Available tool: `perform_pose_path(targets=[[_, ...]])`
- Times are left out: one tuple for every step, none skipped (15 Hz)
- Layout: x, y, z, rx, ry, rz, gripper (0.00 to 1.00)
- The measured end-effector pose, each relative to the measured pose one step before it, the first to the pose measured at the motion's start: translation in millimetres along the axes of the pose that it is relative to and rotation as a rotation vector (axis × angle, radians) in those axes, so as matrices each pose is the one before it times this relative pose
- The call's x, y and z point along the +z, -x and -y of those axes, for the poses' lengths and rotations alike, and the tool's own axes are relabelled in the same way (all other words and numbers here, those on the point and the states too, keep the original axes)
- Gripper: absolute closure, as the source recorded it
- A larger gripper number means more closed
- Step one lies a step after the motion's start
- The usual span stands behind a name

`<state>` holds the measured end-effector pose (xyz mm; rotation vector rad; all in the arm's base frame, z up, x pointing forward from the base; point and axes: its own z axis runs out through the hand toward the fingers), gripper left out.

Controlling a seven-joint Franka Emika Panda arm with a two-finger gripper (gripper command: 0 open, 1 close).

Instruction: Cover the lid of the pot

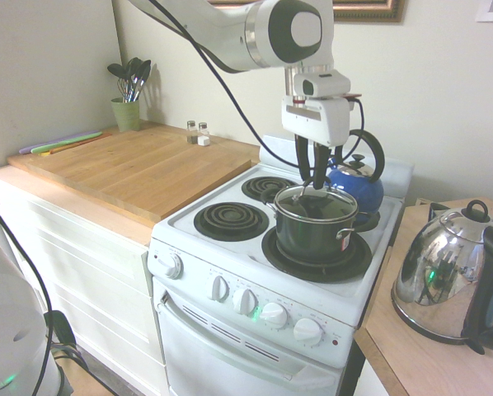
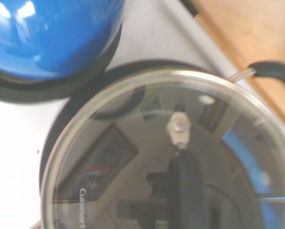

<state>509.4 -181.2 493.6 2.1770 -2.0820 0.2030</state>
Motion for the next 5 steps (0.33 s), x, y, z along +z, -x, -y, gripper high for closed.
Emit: perform_pose_path(targets=[[-7.83, 2.15, -4.39, -0.00966, -0.01265, -0.00127, 0.0], [-7.49, 5.2, -3.74, -0.03009, -0.01346, 0.00183, 0.0], [-7.82, 7.19, -3.5, -0.04188, -0.0141, 0.00711, 0.0], [-9.68, 9.79, -2.99, -0.04459, -0.01862, 0.00929, 0.0], [-9.07, 8.32, -3.9, -0.04539, -0.01839, 0.00389, 0.0]])
